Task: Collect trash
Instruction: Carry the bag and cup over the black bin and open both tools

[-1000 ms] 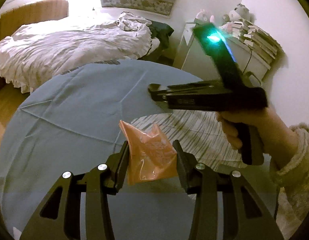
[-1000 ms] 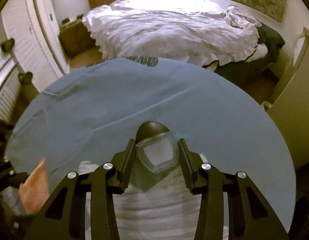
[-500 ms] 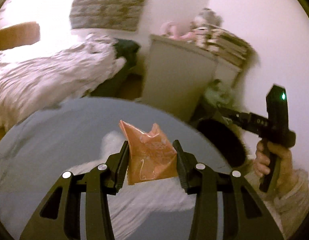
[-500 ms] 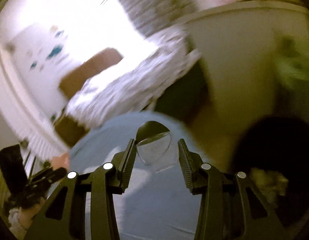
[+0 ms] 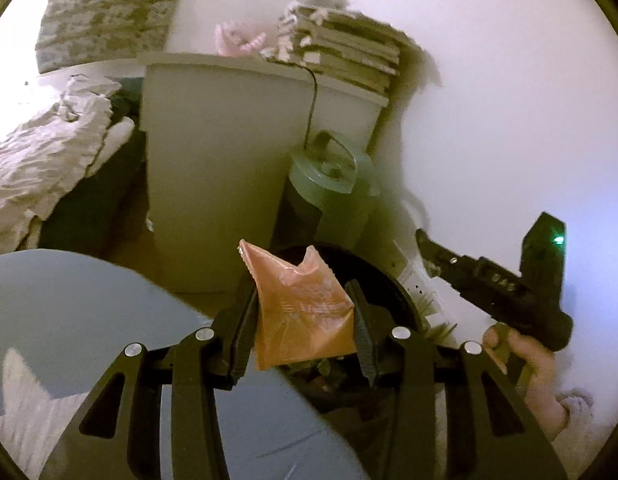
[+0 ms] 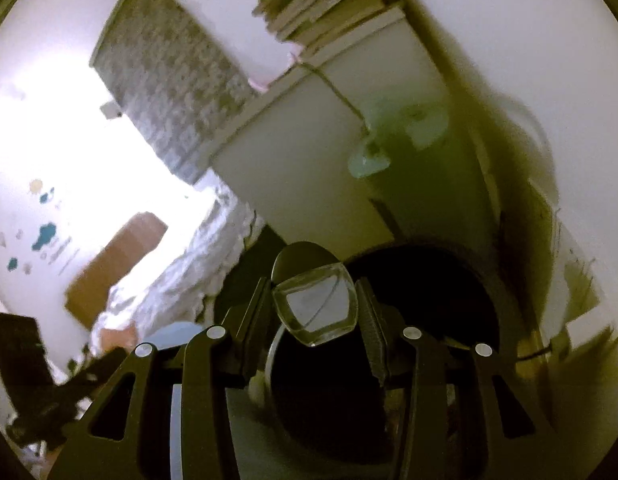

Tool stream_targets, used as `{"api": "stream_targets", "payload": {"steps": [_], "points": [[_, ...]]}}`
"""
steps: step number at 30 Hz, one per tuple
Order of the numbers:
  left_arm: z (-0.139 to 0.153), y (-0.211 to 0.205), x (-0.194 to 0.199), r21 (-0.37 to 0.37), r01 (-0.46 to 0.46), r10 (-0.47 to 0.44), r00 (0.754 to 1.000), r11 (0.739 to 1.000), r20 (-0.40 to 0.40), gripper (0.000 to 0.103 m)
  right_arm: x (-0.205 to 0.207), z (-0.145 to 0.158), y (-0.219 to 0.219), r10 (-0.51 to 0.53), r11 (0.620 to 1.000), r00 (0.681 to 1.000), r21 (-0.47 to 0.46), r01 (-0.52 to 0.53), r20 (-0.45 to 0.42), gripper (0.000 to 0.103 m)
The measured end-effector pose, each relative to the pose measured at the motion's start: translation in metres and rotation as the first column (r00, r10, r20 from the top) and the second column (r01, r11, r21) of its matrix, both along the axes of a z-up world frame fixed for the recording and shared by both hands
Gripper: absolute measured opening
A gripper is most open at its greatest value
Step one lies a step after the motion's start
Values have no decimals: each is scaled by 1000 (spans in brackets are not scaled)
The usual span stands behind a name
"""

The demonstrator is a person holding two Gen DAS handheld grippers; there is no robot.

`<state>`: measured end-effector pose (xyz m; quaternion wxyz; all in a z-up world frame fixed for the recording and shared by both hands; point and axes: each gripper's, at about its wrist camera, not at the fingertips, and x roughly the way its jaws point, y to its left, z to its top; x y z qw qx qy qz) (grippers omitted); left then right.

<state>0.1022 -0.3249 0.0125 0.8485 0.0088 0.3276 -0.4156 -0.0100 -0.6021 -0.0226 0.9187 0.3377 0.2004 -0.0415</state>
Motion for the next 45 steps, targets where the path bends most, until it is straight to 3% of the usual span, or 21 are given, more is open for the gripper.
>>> {"api": "stream_targets", "payload": {"steps": [6, 24, 29, 33, 34, 36, 39, 45], "points": [[-12, -34, 5, 24, 38, -37, 999, 999, -15, 43, -1, -10, -9, -21, 1000, 1000, 7, 21, -22, 42], [-31, -78, 7, 62, 89, -86, 995, 994, -46, 46, -3, -18, -22, -22, 998, 999, 58, 25, -43, 43], [-30, -85, 5, 55, 102, -101, 994, 993, -33, 56, -2, -19, -25, -30, 997, 999, 68, 34, -45, 43], [-27, -86, 4, 46, 98, -98, 995, 994, -9, 72, -2, -21, -26, -41, 996, 998, 79, 45, -52, 44], [-26, -85, 4, 41, 95, -95, 995, 995, -5, 76, -2, -21, -26, -44, 996, 998, 81, 48, -53, 46], [-24, -84, 3, 31, 99, -99, 995, 995, -2, 81, -4, -21, -26, -58, 994, 997, 85, 62, -40, 61], [-21, -81, 1, 19, 113, -113, 994, 993, -4, 89, -6, -21, -24, -64, 994, 997, 86, 66, -36, 62], [-11, -66, -3, -10, 105, -105, 994, 994, -13, 92, -2, -20, -16, -57, 996, 997, 69, 60, -43, 62]]}}
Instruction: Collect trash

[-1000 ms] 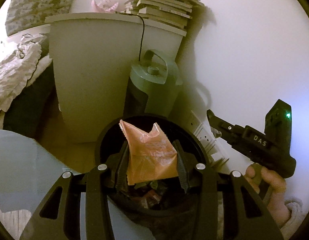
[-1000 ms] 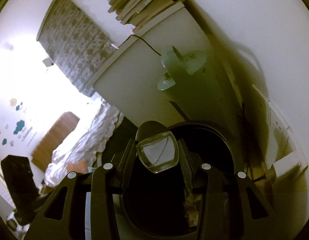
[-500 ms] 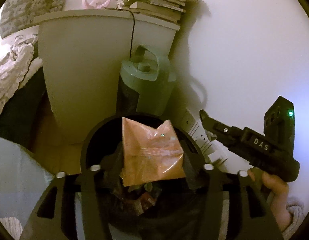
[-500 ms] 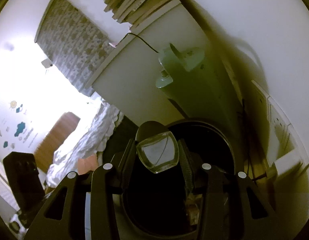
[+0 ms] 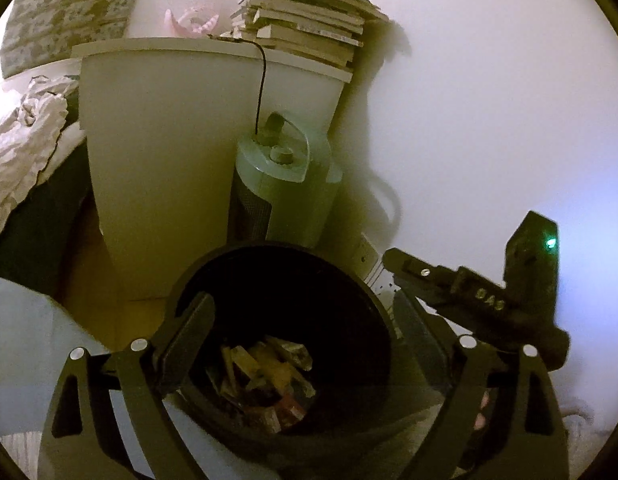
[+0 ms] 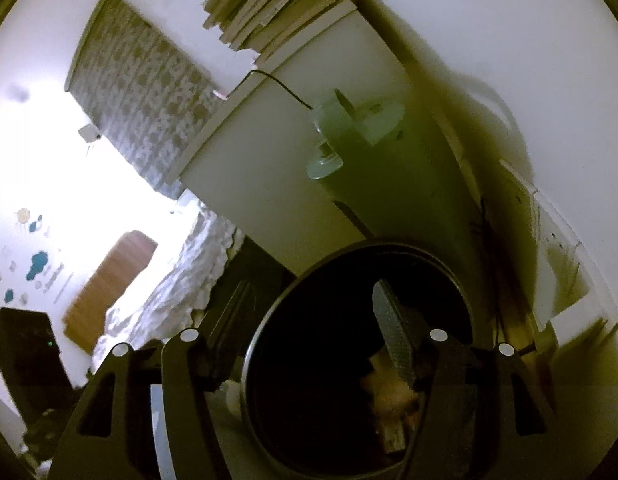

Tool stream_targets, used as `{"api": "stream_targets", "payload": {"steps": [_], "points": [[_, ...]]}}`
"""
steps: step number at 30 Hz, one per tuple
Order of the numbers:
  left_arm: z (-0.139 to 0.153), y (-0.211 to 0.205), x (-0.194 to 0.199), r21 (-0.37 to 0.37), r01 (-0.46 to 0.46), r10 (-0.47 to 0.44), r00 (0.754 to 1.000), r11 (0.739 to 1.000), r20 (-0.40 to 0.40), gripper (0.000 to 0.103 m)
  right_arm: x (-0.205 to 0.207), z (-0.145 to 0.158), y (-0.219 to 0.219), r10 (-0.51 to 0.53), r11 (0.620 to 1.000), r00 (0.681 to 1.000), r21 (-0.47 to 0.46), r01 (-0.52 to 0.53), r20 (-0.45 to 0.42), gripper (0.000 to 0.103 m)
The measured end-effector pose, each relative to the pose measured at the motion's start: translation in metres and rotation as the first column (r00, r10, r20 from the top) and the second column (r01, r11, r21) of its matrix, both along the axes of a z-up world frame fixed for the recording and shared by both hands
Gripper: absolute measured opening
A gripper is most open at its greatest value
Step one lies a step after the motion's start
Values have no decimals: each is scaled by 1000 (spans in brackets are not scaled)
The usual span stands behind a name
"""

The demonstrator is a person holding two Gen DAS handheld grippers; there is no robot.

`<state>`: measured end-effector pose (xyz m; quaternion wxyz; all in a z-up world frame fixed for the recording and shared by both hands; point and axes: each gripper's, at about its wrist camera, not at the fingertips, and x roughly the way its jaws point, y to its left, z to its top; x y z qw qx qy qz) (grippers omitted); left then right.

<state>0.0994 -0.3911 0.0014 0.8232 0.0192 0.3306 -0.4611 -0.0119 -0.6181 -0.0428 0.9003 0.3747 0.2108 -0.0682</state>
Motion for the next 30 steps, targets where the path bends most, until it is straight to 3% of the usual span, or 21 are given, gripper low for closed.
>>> {"api": "stream_targets", "payload": {"steps": [3, 11, 15, 17, 20, 26, 30], "points": [[10, 15, -5, -8, -27, 27, 999, 1000, 18, 97, 5, 1, 6, 8, 1000, 1000, -13, -8, -8, 65], [26, 89, -20, 1, -137, 137, 990, 991, 28, 98, 20, 5, 38, 60, 997, 998, -52, -61, -24, 74], [30, 150, -28, -4, -264, 264, 964, 965, 33, 98, 27, 9, 63, 103, 990, 994, -90, -105, -31, 79], [31, 181, -31, -1, -342, 342, 939, 940, 29, 98, 28, 13, 80, 129, 983, 991, -127, -132, -36, 79], [27, 234, -40, 16, -479, 479, 877, 877, 27, 98, 22, 22, 110, 163, 970, 987, -179, -163, -17, 81], [9, 327, -60, 86, -734, 733, 678, 674, 53, 98, 8, 47, 194, 272, 929, 962, -269, -255, 25, 87], [5, 368, -74, 77, -816, 814, 577, 572, 67, 98, -2, 66, 279, 385, 871, 921, -357, -338, 67, 94]]}}
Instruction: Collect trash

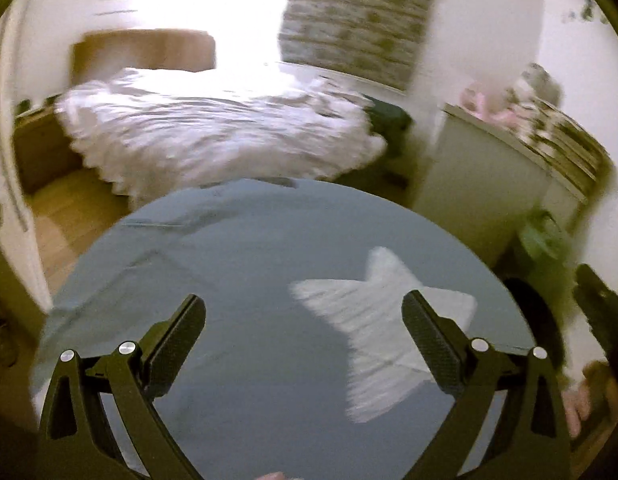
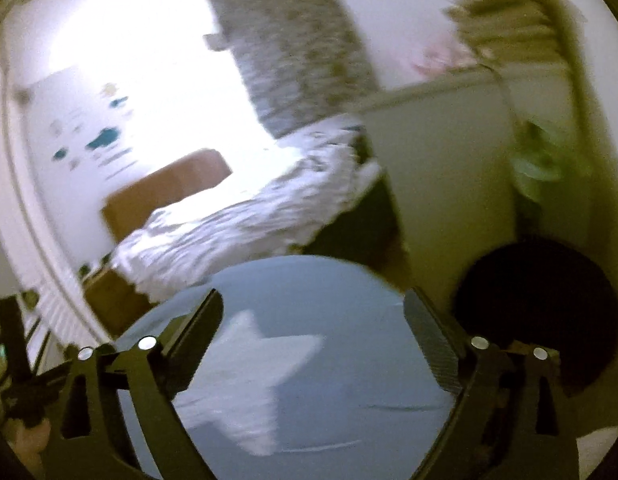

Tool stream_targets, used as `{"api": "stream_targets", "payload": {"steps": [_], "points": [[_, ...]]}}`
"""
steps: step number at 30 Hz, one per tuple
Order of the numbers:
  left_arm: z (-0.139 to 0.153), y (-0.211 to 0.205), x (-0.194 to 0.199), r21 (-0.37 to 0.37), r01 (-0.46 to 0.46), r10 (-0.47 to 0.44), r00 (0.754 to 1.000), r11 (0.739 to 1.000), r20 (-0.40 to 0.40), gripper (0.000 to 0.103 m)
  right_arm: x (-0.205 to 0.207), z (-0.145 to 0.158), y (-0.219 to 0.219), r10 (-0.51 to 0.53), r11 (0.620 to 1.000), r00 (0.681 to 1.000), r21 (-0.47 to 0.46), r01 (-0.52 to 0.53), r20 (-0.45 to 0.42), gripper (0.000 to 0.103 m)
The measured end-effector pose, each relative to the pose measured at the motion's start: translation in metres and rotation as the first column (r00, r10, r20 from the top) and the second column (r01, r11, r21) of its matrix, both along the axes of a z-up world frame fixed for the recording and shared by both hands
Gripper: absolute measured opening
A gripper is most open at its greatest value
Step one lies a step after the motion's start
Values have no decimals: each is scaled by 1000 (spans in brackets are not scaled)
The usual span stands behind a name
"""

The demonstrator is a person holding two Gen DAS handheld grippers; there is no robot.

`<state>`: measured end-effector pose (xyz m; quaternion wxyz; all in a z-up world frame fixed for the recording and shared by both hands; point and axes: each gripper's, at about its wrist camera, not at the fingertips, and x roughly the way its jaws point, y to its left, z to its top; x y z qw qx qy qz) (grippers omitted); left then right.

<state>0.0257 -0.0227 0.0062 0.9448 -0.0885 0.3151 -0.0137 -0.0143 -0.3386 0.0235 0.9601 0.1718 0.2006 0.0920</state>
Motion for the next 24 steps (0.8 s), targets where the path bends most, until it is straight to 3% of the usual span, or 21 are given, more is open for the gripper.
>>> {"api": "stream_targets", "payload": {"steps": [6, 11, 24], "points": [[-1, 32, -17, 6, -103, 103, 995, 995, 16, 98, -15, 3, 89, 38, 989, 997, -144, -29, 62, 98], [-4, 48, -30, 34, -172, 170, 985, 985, 35, 98, -24, -1, 119, 26, 973, 993, -232, 1, 113, 98], [-9, 54, -41, 63, -211, 210, 977, 975, 31, 98, -33, 0, 118, 9, 968, 985, -247, 34, 170, 98]]}}
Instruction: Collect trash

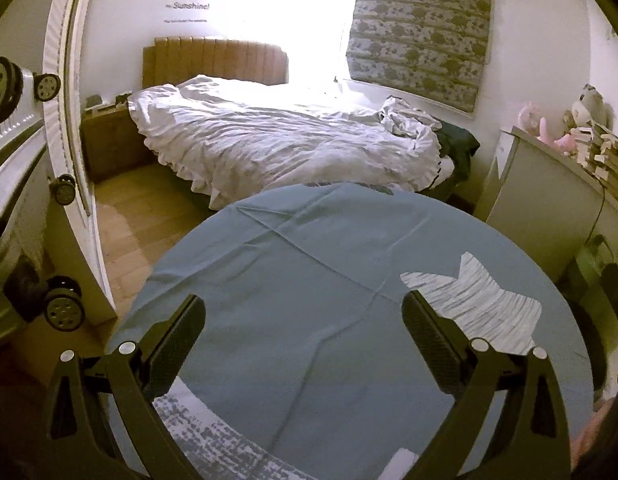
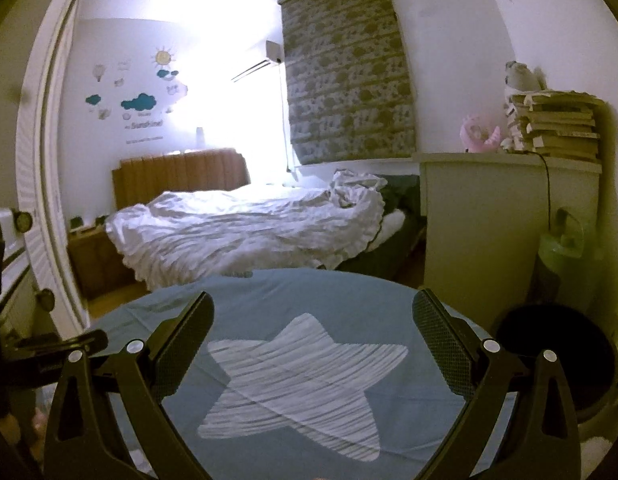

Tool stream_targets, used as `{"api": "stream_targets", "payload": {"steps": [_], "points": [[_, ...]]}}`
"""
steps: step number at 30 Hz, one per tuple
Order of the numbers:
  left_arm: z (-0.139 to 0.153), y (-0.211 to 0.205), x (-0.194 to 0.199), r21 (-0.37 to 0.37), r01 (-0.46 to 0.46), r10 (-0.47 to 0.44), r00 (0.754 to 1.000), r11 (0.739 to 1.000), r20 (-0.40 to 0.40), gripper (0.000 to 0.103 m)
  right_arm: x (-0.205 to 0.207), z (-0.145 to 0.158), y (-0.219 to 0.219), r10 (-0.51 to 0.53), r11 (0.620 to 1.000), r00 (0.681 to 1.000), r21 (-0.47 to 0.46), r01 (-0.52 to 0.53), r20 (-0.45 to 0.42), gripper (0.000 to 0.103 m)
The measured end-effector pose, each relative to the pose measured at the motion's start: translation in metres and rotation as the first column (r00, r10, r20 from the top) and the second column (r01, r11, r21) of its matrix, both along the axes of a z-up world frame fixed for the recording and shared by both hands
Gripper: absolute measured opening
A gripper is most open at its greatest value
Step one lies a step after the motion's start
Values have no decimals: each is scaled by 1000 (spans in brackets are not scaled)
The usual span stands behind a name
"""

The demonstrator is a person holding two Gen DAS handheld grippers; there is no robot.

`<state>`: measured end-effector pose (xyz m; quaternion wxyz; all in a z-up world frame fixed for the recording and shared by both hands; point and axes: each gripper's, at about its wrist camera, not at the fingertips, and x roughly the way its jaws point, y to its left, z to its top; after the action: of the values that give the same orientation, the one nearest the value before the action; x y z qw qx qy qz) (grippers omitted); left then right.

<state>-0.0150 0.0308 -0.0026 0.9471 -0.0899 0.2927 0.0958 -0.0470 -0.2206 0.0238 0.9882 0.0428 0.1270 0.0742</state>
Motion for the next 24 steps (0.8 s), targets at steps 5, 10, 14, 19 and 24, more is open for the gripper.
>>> {"api": "stream_targets", "payload": {"steps": [5, 10, 14, 19, 24], "points": [[0, 0, -2, 11, 1, -1, 1000, 1000, 2, 98, -2, 1, -1, -8, 1000, 1000, -3, 8, 8, 98], [2, 1, -4, 19, -1, 1, 1000, 1000, 19, 98, -2, 1, -4, -21, 1000, 1000, 9, 21, 7, 98], [2, 1, -5, 21, -4, 4, 1000, 1000, 22, 98, -2, 1, -5, -25, 1000, 1000, 9, 25, 10, 98], [2, 1, -6, 21, -5, 4, 1000, 1000, 25, 98, -3, 1, -5, -25, 1000, 1000, 10, 25, 10, 98], [2, 0, -6, 24, -6, 6, 1000, 1000, 26, 98, -2, 1, -5, -25, 1000, 1000, 10, 25, 9, 98]]}}
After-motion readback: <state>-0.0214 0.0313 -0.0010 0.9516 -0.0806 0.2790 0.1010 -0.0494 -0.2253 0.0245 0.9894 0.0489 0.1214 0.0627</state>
